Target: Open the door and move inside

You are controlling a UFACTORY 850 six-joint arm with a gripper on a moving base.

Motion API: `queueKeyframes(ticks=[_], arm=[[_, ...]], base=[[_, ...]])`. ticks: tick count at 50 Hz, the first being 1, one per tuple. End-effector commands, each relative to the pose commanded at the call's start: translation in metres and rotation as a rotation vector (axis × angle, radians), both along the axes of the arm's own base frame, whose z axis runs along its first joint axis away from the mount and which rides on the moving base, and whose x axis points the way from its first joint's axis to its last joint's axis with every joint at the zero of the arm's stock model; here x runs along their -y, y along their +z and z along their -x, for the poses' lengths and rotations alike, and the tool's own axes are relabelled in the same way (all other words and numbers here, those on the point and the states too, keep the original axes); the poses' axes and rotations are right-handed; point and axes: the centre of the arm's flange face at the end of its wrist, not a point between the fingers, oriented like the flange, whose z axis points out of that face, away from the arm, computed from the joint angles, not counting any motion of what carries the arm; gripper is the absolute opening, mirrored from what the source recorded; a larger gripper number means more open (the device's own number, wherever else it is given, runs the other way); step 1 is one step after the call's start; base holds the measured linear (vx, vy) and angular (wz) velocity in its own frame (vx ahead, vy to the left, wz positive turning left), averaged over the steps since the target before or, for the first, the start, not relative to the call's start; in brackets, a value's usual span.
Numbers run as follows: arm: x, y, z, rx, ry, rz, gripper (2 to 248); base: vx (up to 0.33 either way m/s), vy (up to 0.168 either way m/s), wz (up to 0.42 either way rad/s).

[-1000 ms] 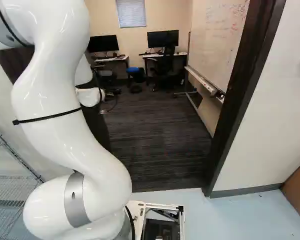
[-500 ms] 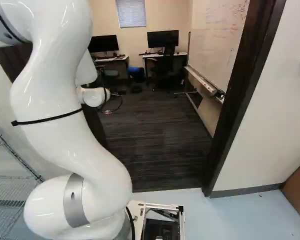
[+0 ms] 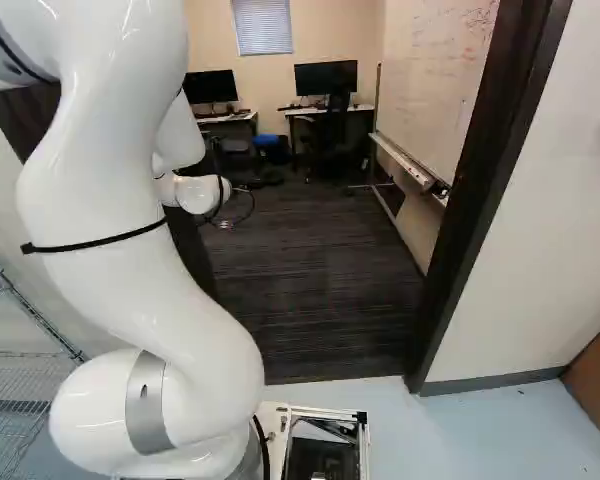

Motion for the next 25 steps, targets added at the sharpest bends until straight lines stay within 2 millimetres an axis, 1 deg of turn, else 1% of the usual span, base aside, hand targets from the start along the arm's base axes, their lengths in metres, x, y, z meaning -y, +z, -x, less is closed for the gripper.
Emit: queueKeyframes(ticks=[25], arm=[[0.031,0.001,0.005,0.003,-0.011,0.028,247]], base=[[0.000,0.000,0.000]])
